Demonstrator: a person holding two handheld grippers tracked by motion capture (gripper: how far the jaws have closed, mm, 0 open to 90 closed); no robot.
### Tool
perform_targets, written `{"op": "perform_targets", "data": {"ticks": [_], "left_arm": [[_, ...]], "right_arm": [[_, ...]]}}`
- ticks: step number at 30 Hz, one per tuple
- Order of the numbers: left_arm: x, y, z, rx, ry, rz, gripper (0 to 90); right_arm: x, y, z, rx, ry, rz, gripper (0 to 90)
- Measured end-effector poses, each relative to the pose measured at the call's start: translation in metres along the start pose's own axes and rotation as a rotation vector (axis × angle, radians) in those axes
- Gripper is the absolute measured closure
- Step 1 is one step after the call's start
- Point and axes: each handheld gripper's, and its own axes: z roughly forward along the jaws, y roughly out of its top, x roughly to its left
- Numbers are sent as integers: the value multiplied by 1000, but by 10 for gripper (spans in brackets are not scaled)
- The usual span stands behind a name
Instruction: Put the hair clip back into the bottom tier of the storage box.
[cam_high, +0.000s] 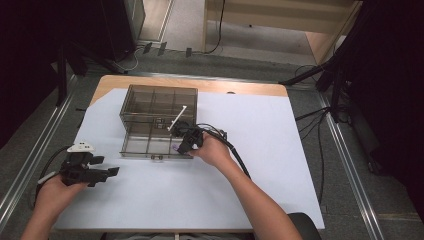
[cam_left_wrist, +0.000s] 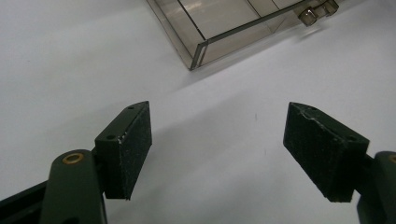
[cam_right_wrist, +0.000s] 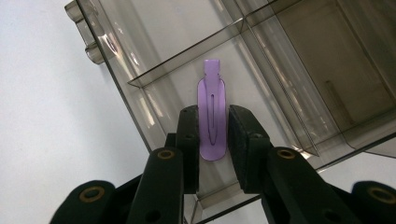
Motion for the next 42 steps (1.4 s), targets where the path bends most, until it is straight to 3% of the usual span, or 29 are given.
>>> {"op": "perform_targets", "data": {"ticks": [12, 19, 30, 42], "left_arm": [[0, 0, 0, -2, 2, -2, 244], [0, 0, 0, -5, 1, -2, 244], [0, 1, 0, -4, 2, 2, 244], [0, 5, 2, -1, -8, 10, 244]], "right_arm": [[-2, 0, -13, -59, 3, 19, 721], [-3, -2, -22, -95, 28, 47, 633], [-2, -6, -33, -139, 53, 33, 597], [-8, -21, -42, -181, 61, 70, 571]]}}
